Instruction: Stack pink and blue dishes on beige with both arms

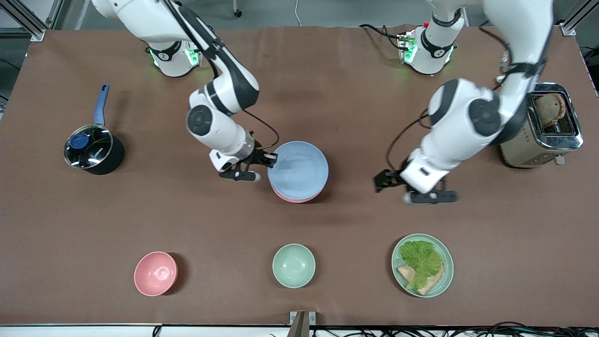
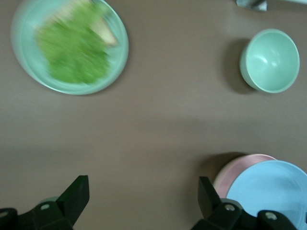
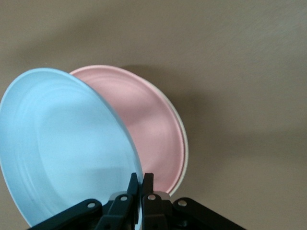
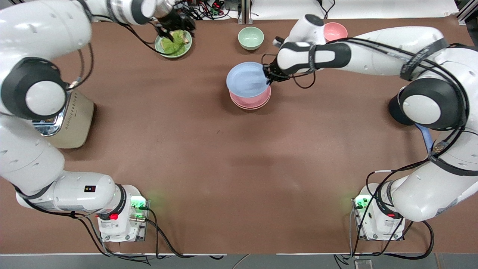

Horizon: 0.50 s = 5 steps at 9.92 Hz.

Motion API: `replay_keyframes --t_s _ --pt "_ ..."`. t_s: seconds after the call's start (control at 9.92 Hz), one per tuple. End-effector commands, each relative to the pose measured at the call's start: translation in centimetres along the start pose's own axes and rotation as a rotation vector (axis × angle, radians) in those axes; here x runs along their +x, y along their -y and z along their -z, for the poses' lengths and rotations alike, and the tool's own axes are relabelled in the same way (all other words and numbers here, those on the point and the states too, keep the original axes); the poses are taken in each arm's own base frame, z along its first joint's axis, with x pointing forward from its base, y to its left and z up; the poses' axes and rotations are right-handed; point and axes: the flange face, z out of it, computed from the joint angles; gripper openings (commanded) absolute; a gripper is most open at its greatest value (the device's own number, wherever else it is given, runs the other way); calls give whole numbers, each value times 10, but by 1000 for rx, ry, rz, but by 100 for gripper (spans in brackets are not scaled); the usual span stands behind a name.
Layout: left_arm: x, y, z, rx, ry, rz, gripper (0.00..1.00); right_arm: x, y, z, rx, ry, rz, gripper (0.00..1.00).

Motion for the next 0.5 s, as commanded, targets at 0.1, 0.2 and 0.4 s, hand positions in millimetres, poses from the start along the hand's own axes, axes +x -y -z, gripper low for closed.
replay_keyframes --t_s 0.1,0.2,0.4 --pt "-4 35 84 86 -41 -46 100 -7 -4 -22 5 -17 -28 2" --pt "-1 36 115 95 -31 -57 100 -11 -8 -26 -5 -8 -30 2" --pt "5 39 169 105 -6 -69 100 -15 -18 -35 -20 -7 -29 2"
